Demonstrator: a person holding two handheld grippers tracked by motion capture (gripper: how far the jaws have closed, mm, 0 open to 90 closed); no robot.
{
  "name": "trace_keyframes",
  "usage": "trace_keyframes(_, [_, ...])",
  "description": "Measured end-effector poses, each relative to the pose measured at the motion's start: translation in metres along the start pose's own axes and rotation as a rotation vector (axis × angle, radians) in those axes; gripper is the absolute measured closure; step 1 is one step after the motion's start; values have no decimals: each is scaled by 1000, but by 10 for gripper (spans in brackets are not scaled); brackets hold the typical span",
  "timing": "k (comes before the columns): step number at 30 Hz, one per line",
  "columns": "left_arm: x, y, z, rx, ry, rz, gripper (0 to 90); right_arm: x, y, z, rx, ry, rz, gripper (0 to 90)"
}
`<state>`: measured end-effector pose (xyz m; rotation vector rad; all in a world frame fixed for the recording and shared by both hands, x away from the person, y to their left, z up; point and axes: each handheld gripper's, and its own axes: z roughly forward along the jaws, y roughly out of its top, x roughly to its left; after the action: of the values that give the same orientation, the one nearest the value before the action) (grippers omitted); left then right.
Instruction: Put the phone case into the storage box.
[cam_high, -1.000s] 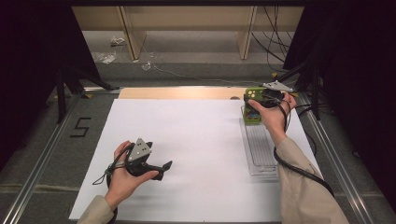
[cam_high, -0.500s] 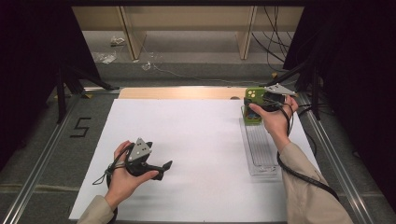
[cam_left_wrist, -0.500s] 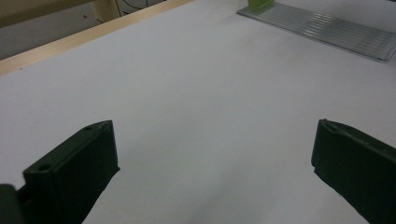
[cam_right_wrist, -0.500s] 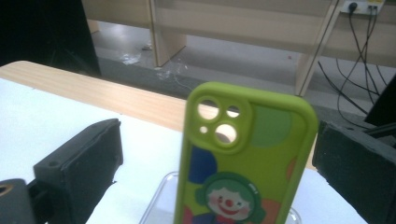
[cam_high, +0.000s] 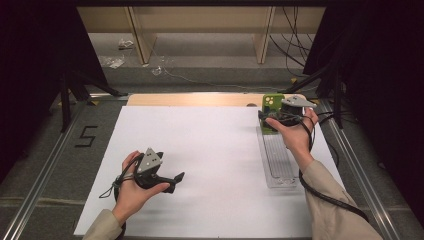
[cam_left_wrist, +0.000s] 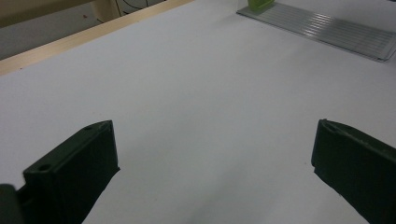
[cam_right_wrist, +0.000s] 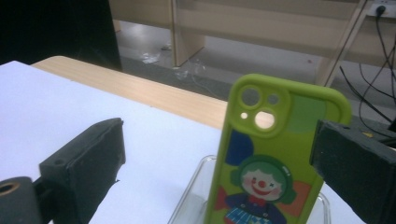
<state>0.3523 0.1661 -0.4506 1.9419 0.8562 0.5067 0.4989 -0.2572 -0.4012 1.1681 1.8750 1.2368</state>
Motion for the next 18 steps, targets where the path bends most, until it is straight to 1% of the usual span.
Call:
trace_keyframes(5, [0, 0, 0, 1, 1, -1, 0, 5, -4, -7, -2, 34, -8, 49])
trace_keyframes(10, [0, 0, 0, 0, 0, 0, 0, 9, -8, -13, -2, 56, -25, 54])
trace_keyframes(15, [0, 0, 0, 0, 0, 0, 0, 12, -10, -20, -3, 77, -29, 55])
trace_keyframes(18, [0, 0, 0, 1, 0, -1, 0, 13, -12, -24, -9, 91, -23, 55])
